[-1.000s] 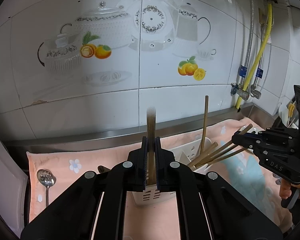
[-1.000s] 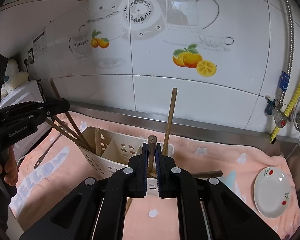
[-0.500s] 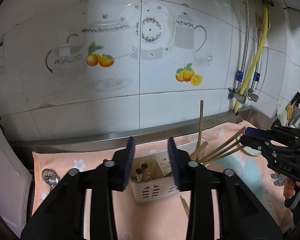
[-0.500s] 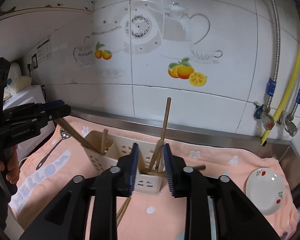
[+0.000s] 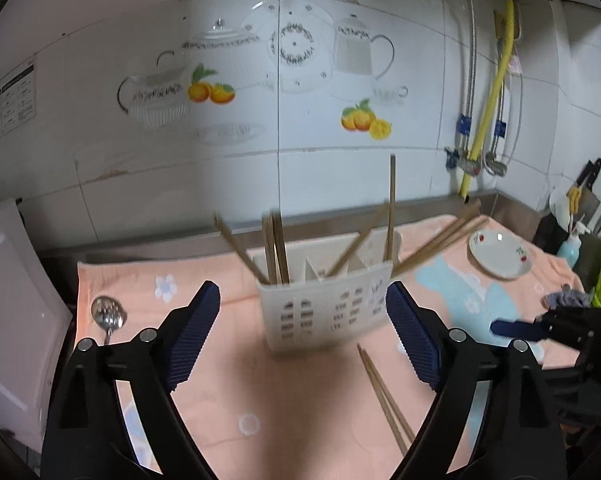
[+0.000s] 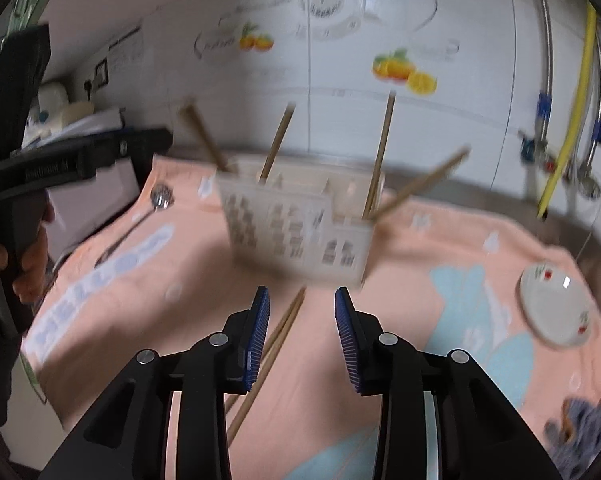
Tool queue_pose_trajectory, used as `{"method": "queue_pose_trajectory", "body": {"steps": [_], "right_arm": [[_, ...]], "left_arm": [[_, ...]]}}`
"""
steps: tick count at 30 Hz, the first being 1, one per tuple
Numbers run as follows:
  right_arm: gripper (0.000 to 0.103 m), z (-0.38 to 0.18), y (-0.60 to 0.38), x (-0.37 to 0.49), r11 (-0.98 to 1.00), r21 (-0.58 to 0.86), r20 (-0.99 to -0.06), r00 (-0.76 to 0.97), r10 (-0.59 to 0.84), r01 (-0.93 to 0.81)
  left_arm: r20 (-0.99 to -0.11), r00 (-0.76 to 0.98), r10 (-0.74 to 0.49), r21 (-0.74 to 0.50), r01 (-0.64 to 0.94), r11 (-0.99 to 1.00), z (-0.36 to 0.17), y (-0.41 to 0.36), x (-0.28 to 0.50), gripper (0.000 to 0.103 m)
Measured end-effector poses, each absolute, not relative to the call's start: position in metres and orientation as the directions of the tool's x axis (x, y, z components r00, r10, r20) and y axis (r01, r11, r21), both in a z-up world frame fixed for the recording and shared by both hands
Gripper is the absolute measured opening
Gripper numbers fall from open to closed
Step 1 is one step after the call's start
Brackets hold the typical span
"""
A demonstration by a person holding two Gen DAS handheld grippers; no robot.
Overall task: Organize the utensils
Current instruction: 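Lower the right tool onto a loose chopstick and close it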
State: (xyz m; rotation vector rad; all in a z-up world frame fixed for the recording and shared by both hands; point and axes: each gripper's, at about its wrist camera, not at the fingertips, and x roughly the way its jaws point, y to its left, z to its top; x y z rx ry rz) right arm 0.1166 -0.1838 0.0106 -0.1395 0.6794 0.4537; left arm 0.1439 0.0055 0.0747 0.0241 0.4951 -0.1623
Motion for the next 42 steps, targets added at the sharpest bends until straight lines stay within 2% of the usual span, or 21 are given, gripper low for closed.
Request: {"method": "queue_pose_trajectory", "body": {"steps": [3, 4, 7, 13, 19, 21, 29, 42], "right_arm": [[0.033, -0.013, -0.181, 0.104, 0.894, 0.041, -0.665, 0.656, 0.357, -0.446], [0.034, -0.021, -0.181, 0.1, 0.897, 0.049, -0.674, 0.648, 0.354, -0.439], [0.038, -0.04, -0.177, 0.09, 0.905, 0.049, -0.697, 0.635, 0.334, -0.423], [0.038, -0.068, -0.171, 0.075, 0.915, 0.075, -0.731, 0.602, 0.321, -0.396], [0.038, -0.08, -0.163, 0.066, 0.918, 0.121, -0.744, 0.577, 0.337, -0.379], [0.036, -0.082, -0.16, 0.065, 0.919, 0.127, -0.749, 0.571, 0.336, -0.374], [0.017, -0.092, -0.146, 0.066, 0.928, 0.12, -0.772, 0.555, 0.311, -0.354], [0.01, -0.101, -0.139, 0.065, 0.947, 0.09, -0.784, 0.565, 0.258, -0.308]], "left_arm": [[-0.487, 0.862, -0.143, -0.031, 0.147, 0.989, 0.061, 0.008, 0.136, 0.097], [-0.492, 0.859, -0.138, -0.035, 0.139, 0.99, 0.057, 0.01, 0.134, 0.097], [-0.512, 0.849, -0.128, -0.04, 0.126, 0.991, 0.044, 0.012, 0.129, 0.098], [-0.549, 0.832, -0.081, -0.011, 0.09, 0.996, 0.019, 0.014, 0.12, 0.098], [-0.582, 0.809, -0.078, -0.055, 0.056, 0.997, -0.005, 0.024, 0.11, 0.098], [-0.591, 0.804, -0.072, -0.056, 0.047, 0.997, -0.011, 0.026, 0.109, 0.098], [-0.604, 0.796, -0.037, -0.044, 0.013, 0.999, -0.024, 0.039, 0.102, 0.098], [-0.611, 0.789, -0.065, -0.074, 0.025, 0.997, -0.035, 0.043, 0.096, 0.098]]}}
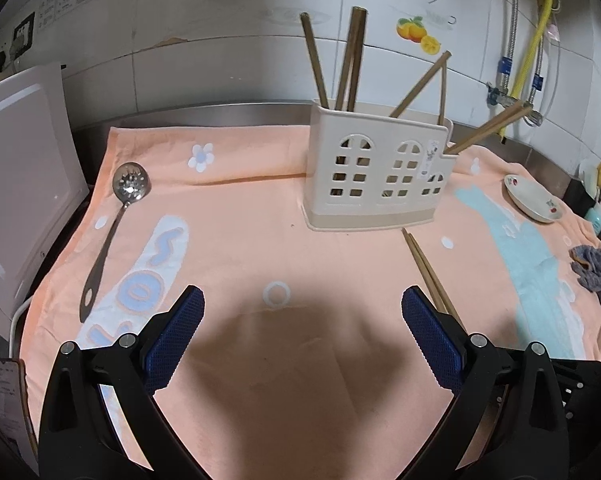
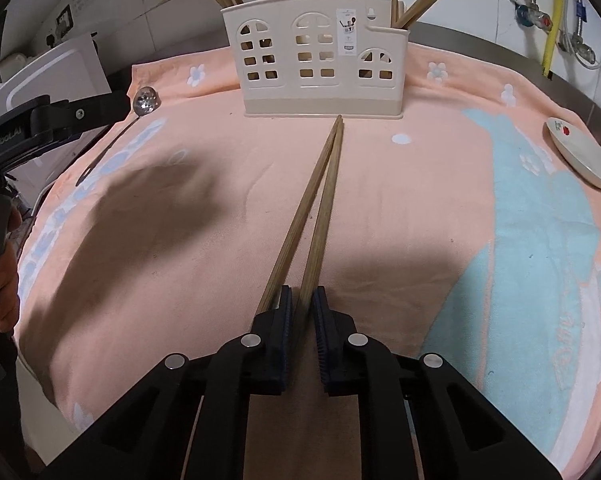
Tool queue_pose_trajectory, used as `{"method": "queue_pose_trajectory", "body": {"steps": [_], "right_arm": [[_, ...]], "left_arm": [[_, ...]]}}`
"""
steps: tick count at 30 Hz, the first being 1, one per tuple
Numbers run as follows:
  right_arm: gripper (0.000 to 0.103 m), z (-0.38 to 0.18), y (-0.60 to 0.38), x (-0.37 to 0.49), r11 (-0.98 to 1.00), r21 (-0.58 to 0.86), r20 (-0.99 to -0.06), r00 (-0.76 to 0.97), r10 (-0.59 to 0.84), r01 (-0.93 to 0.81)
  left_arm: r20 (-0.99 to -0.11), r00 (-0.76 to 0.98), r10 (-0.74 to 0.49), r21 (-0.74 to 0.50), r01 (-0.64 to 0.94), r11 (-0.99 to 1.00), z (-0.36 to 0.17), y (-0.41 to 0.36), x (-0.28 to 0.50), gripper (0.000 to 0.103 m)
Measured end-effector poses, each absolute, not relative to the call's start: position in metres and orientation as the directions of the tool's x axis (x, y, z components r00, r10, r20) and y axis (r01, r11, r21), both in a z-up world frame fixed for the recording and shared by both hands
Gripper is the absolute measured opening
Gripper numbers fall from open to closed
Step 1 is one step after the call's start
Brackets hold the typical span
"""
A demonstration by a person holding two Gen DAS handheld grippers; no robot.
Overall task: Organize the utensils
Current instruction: 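Lower the right tool onto a loose chopstick and close it, then close the left tool on the last chopstick lying on the towel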
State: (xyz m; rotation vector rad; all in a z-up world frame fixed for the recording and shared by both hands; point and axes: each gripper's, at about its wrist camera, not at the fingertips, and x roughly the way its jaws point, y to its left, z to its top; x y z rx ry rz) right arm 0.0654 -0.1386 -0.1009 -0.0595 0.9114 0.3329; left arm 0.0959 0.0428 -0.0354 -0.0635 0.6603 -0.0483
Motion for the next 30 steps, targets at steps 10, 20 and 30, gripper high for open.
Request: {"method": "queue_pose_trajectory", "body": {"steps": [10, 20, 30], "right_arm": [[0.007, -0.09, -0.159, 0.061, 0.949, 0.127, -0.747, 0.601, 0.283, -0.289], [0.007, -0.055, -0.182, 0.049, 0.947, 0.106, -0.662, 0.688, 0.295, -0.304], [0.007, -0.035, -0.205, 0.044, 0.947, 0.108, -0.6, 0.739, 0.305, -0.303]], "left_arm": [[-0.643, 0.76, -0.096, -0.064, 0.071, 0.995, -0.046, 0.019, 0.088, 0.098], [-0.697, 0.702, -0.149, -0.076, 0.135, 0.988, -0.07, -0.017, 0.079, 0.098], [-0.716, 0.67, -0.198, -0.087, 0.196, 0.977, -0.081, -0.051, 0.075, 0.096]]}}
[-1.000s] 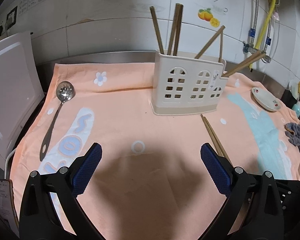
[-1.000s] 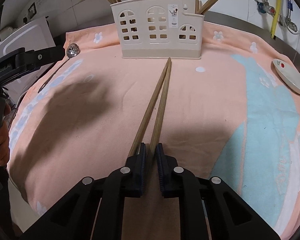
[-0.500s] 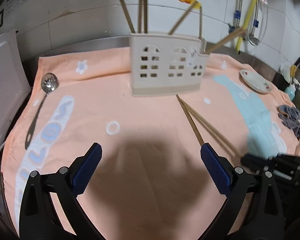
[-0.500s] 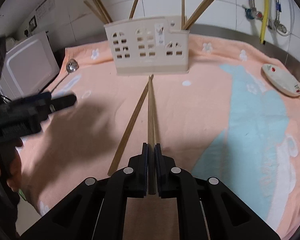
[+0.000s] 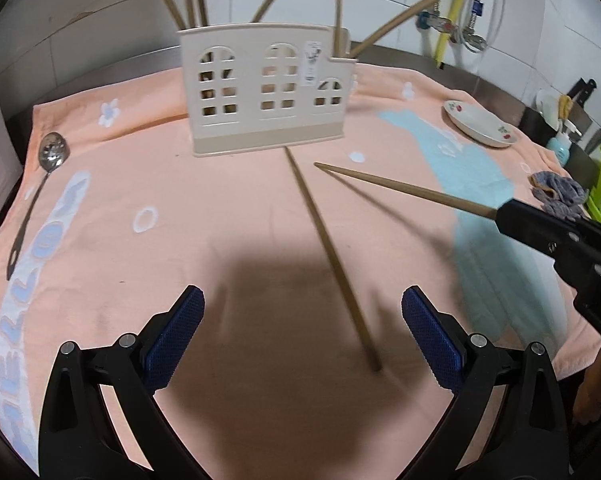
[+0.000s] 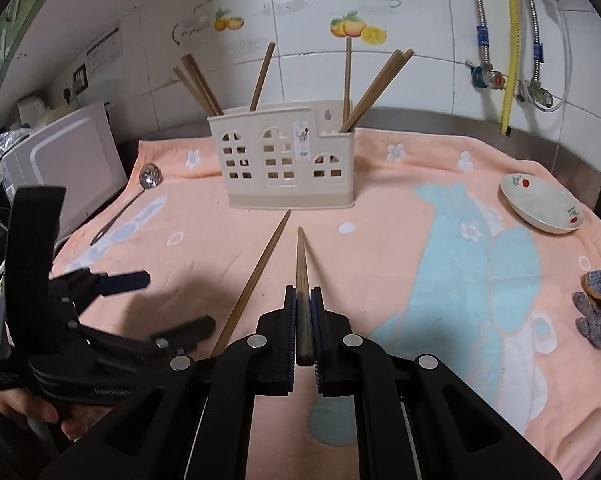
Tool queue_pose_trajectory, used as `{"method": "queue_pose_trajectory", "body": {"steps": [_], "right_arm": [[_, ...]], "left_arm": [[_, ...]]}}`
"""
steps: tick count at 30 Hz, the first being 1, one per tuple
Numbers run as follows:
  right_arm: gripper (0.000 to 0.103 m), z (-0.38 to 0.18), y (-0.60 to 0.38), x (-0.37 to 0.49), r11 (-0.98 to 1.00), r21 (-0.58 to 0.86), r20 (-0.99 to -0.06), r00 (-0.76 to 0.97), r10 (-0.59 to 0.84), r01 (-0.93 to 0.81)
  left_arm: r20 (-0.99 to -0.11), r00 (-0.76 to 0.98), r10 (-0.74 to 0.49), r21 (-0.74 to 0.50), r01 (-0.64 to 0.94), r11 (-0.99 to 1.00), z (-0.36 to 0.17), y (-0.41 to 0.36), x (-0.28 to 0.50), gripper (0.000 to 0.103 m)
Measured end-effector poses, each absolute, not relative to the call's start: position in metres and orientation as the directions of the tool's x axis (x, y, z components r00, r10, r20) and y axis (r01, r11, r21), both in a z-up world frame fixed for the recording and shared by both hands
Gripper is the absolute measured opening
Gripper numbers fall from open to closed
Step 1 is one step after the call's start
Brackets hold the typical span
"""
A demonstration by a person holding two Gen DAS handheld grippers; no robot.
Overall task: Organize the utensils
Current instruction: 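Close the left tool on the last chopstick lying on the towel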
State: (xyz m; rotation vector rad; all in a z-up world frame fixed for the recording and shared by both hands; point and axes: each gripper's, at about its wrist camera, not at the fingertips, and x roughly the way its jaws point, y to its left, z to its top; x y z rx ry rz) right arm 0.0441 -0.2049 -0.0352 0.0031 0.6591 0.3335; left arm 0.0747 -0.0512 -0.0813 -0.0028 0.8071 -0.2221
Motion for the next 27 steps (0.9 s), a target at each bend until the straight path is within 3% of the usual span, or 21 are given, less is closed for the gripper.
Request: {"method": "queue_pose_trajectory", "body": {"steps": [2, 7, 13, 16, 27], "right_arm": [[0.007, -0.033, -0.21, 0.044, 0.947, 0.115, -0.593, 0.744, 0.308, -0.3], [0.007, -0.029, -0.217, 0.044, 0.944, 0.131, -0.577, 0.752, 0.32, -0.302], [0.007, -0.032, -0.22, 0.046, 0.941, 0.148, -0.577, 0.746, 0.332, -0.304], [0.007, -0.033, -0.221, 0.046, 0.94, 0.155, -0.577, 0.745, 0.336, -0.304], [0.007, -0.034, -0.222, 0.048, 0.939, 0.158, -0.578, 0.743, 0.338, -0.304]], "left_arm": [[-0.715, 0.667, -0.209, -0.089, 0.21, 0.974, -0.082, -0.058, 0.074, 0.095], [-0.724, 0.642, -0.25, -0.12, 0.24, 0.963, -0.084, -0.067, 0.079, 0.059], [-0.738, 0.616, -0.275, -0.145, 0.252, 0.957, -0.09, -0.074, 0.083, 0.025], [-0.744, 0.607, -0.28, -0.146, 0.261, 0.954, -0.092, -0.077, 0.085, 0.018], [-0.775, 0.572, -0.27, -0.157, 0.24, 0.958, -0.107, -0.076, 0.092, 0.017]]}}
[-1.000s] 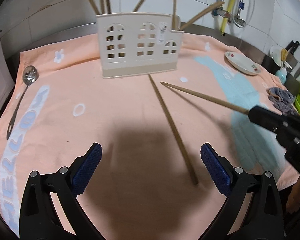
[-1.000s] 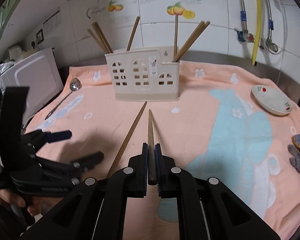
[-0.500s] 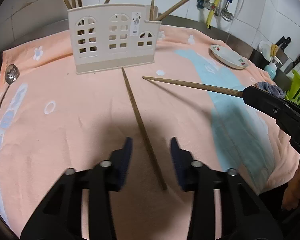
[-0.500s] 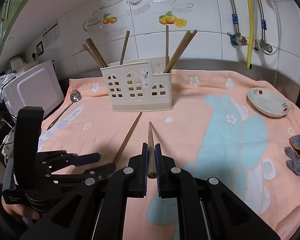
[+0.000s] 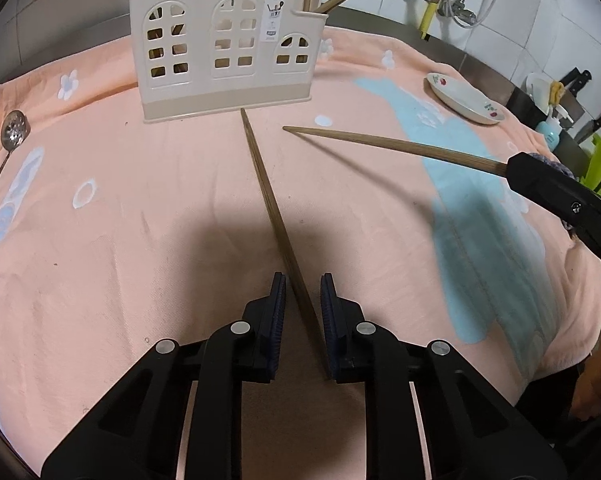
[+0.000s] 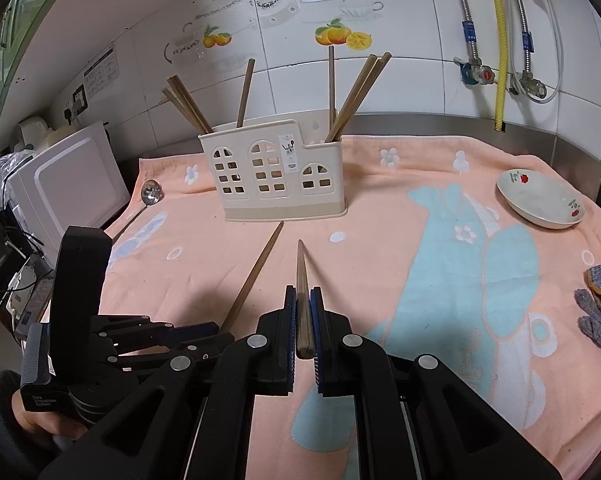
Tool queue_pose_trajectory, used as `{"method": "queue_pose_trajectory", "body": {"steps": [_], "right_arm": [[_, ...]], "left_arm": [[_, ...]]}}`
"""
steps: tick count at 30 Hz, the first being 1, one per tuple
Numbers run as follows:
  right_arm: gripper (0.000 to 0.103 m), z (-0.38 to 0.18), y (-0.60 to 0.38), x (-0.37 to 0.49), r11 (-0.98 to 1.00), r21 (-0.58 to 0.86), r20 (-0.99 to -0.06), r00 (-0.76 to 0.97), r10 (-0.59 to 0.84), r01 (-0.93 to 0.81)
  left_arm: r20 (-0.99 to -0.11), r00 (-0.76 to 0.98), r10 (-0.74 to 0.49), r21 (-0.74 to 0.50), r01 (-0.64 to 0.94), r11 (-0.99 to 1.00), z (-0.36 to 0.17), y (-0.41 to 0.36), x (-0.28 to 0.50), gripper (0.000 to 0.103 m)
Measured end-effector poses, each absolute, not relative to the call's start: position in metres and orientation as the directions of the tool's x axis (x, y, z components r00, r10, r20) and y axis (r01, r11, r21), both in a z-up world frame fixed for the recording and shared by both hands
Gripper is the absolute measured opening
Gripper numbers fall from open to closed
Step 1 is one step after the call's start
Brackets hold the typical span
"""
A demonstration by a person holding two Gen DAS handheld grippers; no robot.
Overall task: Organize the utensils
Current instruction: 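Lift the held chopsticks upright with both tools and carry them over the holder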
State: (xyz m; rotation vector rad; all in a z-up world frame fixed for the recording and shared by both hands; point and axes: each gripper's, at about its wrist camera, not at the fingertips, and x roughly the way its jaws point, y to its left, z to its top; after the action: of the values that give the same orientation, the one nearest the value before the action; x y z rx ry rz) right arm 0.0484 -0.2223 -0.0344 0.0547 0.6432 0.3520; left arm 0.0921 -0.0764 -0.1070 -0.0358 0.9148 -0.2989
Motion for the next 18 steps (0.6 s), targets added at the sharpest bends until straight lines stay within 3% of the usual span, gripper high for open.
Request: {"method": "queue_pose_trajectory", "body": {"steps": [6, 18], "right_arm": [[0.007, -0.031, -0.22, 0.049, 0.938, 0.15, -0.572, 0.747, 0.339, -0.311], [0.007, 0.01, -0.222, 0.063, 0.923, 0.142, -0.517, 0.769, 0.377, -0.357]], "left_arm": [[-0.778, 0.588, -0.222, -0.113, 0.217, 0.97, -0.105, -0.075, 0.094, 0.007], [-0.663, 0.709, -0.24, -0.111, 0.224, 0.968, -0.039, -0.045, 0.092, 0.006]]}}
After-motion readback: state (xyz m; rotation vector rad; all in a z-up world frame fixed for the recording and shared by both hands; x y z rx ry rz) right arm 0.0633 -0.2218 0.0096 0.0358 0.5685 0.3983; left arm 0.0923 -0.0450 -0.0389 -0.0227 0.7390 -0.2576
